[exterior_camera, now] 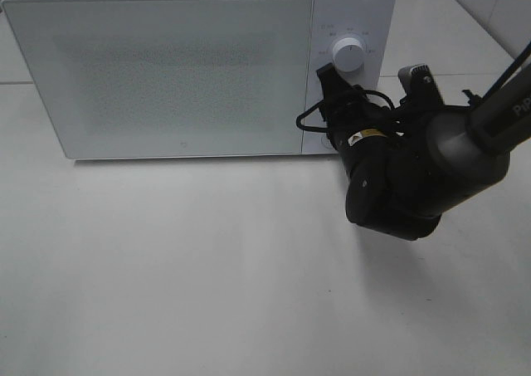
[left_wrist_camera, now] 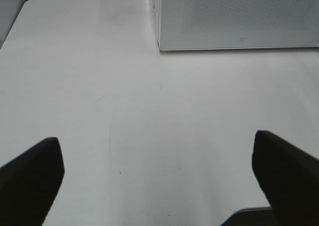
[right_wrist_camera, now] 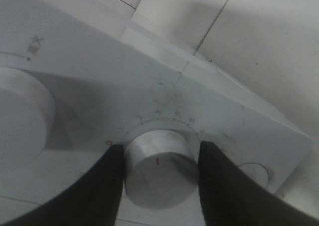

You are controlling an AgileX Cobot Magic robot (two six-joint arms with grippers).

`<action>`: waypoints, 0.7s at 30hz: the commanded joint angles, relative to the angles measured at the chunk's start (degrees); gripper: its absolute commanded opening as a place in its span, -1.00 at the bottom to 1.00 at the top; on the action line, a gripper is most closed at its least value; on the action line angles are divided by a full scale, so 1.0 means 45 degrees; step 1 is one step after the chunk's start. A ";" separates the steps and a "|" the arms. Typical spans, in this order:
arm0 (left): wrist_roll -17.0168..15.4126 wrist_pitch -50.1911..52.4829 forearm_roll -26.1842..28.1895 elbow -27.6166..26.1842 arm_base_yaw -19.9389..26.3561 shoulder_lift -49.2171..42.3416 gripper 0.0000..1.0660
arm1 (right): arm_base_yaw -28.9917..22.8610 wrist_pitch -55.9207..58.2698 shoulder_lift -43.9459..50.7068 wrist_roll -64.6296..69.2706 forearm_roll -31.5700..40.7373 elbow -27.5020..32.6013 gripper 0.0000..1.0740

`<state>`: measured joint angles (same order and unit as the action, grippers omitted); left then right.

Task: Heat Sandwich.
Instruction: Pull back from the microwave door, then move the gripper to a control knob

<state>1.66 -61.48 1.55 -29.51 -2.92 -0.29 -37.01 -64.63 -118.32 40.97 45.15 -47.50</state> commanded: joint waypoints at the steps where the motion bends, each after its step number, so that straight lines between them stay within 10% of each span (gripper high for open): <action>1: -0.0102 0.0051 0.0089 0.0013 0.0051 -0.0216 0.82 | -0.0115 -0.1413 0.0229 0.1057 -0.1579 -0.0293 -0.92; 21: -0.0102 0.0051 0.0089 0.0013 0.0051 -0.0216 0.82 | -0.0115 -0.2075 0.0229 0.7665 -0.1935 -0.0293 -0.91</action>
<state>1.66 -61.48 1.55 -29.51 -2.92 -0.29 -36.96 -64.69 -118.54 72.25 44.98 -47.33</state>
